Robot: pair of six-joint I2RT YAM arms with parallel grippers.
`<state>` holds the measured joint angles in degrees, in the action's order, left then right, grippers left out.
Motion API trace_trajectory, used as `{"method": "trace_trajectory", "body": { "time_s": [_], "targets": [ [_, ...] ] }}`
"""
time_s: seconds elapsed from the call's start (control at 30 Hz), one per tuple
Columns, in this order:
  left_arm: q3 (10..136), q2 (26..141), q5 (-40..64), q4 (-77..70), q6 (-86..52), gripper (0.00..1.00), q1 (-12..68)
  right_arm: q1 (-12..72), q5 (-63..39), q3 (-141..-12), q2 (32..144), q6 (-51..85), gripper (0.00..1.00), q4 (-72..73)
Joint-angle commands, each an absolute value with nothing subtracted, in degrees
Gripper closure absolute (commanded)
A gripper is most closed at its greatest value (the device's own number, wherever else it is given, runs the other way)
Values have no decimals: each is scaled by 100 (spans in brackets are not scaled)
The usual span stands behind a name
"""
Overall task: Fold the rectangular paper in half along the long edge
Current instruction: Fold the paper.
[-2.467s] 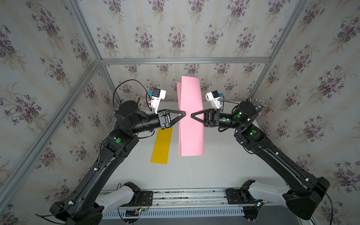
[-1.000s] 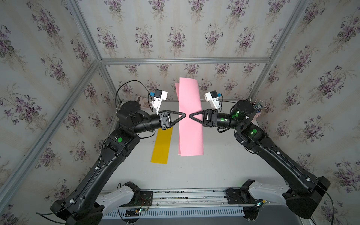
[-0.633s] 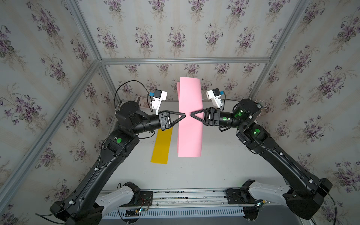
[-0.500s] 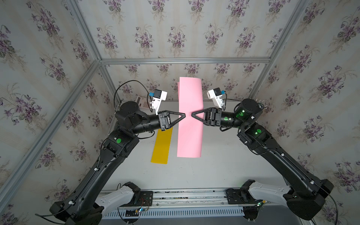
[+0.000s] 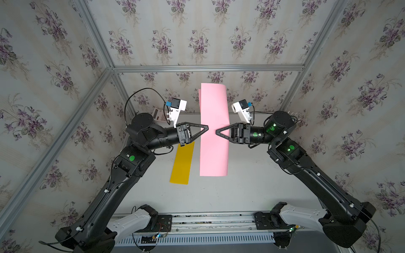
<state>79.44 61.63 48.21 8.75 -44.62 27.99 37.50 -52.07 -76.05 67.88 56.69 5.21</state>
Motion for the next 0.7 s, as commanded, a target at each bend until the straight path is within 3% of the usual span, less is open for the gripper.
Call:
{"method": "trace_trajectory", "body": {
  "time_s": [0.0, 0.33, 0.67],
  "targets": [
    [7998, 6170, 4927, 633, -4508, 100, 2795, 3753, -5295, -7639, 6763, 5642, 68, 788],
    [7954, 6192, 5002, 546, -4597, 100, 2857, 3753, -5229, -7435, 6789, 5892, 66, 1315],
    [7956, 6179, 5002, 616, -4536, 100, 2865, 3757, -5247, -7469, 6794, 5924, 76, 1428]
  ]
}}
